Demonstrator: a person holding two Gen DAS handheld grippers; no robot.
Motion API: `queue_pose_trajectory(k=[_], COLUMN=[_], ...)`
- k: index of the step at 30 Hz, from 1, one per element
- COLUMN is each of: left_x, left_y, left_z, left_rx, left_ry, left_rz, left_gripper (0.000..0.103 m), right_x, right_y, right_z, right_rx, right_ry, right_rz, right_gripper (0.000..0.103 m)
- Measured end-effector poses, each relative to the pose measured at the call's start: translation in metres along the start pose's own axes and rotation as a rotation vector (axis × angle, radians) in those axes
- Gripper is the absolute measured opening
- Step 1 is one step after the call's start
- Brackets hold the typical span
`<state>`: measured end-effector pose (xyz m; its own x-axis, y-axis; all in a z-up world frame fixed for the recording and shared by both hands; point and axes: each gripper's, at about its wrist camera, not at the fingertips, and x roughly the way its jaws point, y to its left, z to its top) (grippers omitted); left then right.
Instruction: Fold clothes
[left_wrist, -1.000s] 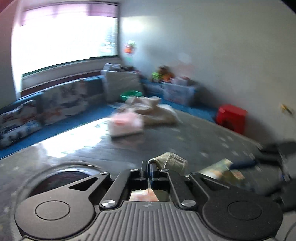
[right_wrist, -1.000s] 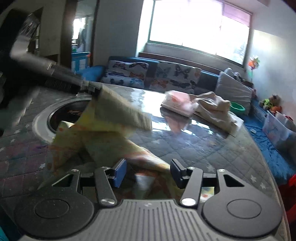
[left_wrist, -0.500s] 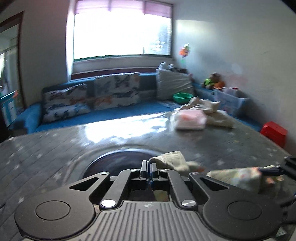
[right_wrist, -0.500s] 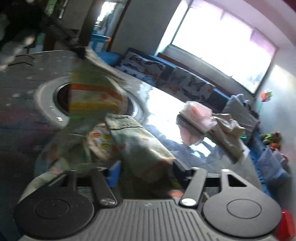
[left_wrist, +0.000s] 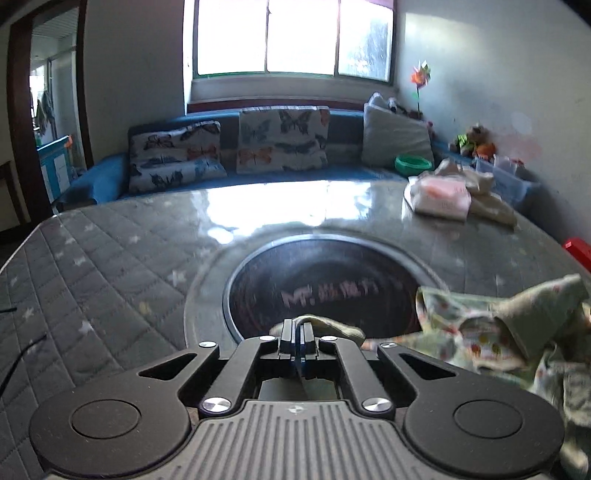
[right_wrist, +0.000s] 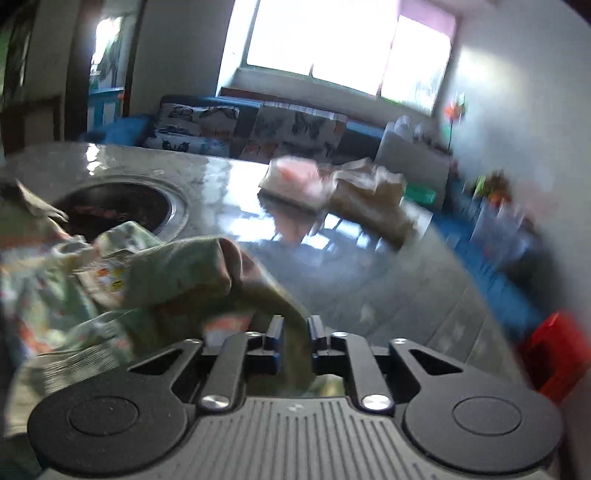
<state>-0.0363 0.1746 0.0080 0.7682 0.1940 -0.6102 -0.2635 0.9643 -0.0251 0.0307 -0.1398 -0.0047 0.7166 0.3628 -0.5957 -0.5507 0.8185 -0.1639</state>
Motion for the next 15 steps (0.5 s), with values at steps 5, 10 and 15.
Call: queue_pose_trajectory(k=[5, 10, 15], left_x=[-0.002, -0.008, -0.021], left_y=[-0.003, -0.006, -0.02], left_z=[-0.01, -0.017, -0.028], left_rx=[-0.037, -0.103, -0.076], left_ry=[0.049, 0.087, 0.106], left_rz=[-0.01, -0.003, -0.059], left_gripper=[0.014, 0.036, 0.041], right_x=[-0.015, -0.005, 0.007], right_y=[-0.004, 0.009, 0.017], right_z=[-0.01, -0.011, -0.017], right_rx=[0.059, 0.074, 0.083], right_ry=[0.004, 0.04, 0.085], right_rz=[0.092, 0.147, 0.156], right_gripper=[0.05, 0.049, 0.03])
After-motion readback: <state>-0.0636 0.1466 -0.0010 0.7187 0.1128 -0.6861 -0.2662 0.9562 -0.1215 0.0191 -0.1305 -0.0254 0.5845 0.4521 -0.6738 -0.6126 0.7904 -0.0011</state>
